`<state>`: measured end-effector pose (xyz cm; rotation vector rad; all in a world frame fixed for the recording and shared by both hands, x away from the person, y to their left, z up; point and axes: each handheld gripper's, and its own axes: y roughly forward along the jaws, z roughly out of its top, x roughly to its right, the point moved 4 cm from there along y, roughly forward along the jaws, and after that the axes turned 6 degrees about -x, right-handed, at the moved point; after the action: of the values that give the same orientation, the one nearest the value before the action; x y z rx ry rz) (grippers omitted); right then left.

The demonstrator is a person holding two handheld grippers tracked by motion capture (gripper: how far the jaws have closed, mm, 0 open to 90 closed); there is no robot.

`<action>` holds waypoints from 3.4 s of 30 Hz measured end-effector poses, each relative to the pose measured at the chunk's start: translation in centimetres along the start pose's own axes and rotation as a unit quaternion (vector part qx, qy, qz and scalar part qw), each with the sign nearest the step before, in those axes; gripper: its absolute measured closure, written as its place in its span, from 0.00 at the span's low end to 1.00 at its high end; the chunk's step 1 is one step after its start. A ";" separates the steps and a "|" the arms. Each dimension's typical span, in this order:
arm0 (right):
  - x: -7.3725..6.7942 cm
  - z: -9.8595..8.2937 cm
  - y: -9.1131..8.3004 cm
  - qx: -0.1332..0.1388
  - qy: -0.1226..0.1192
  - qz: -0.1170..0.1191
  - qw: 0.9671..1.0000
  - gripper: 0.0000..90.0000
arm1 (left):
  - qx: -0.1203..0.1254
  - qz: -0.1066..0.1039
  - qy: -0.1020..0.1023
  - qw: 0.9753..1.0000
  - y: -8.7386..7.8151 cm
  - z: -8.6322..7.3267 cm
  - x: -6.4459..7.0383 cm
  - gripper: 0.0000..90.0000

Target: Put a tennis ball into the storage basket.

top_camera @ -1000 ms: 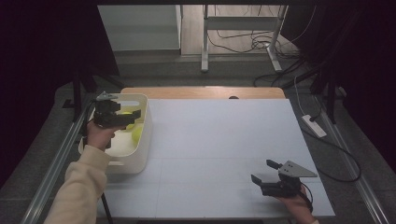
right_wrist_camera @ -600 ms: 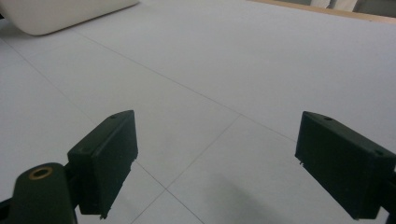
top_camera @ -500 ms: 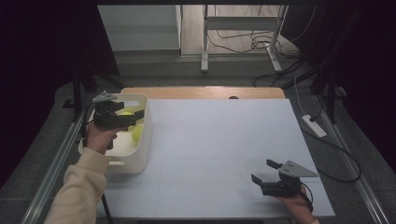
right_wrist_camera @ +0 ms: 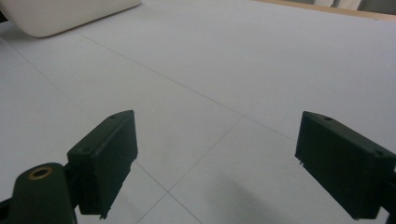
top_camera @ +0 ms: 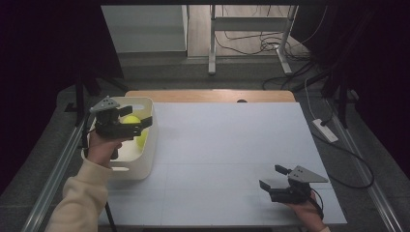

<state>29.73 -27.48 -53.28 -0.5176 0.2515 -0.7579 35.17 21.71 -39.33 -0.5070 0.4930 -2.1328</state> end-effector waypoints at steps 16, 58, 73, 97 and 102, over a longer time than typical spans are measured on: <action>-0.2 -0.2 -0.3 0.001 0.001 -0.002 1.000 0.14 | -0.007 -0.040 0.034 0.999 0.6 -0.3 4.1 0.09; -0.4 -0.2 -0.5 -0.001 -0.004 -0.006 1.000 0.14 | -0.024 -0.099 0.128 0.986 4.7 -7.9 12.4 0.10; -0.4 -0.2 -0.5 0.000 -0.004 -0.007 1.000 0.14 | -0.026 -0.090 0.123 0.988 4.8 -11.9 11.1 0.10; -0.5 -0.3 -0.5 -0.005 -0.007 -0.009 1.000 0.14 | -0.042 -0.070 0.099 0.992 4.0 -17.0 8.6 0.11; -0.5 -0.3 -0.4 -0.005 -0.008 -0.009 1.000 0.14 | -0.039 -0.064 0.093 0.993 3.7 -17.2 8.1 0.10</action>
<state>29.00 -27.50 -53.29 -0.5362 0.2371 -0.7694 24.31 15.88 -54.18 -0.3928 0.6656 -2.3041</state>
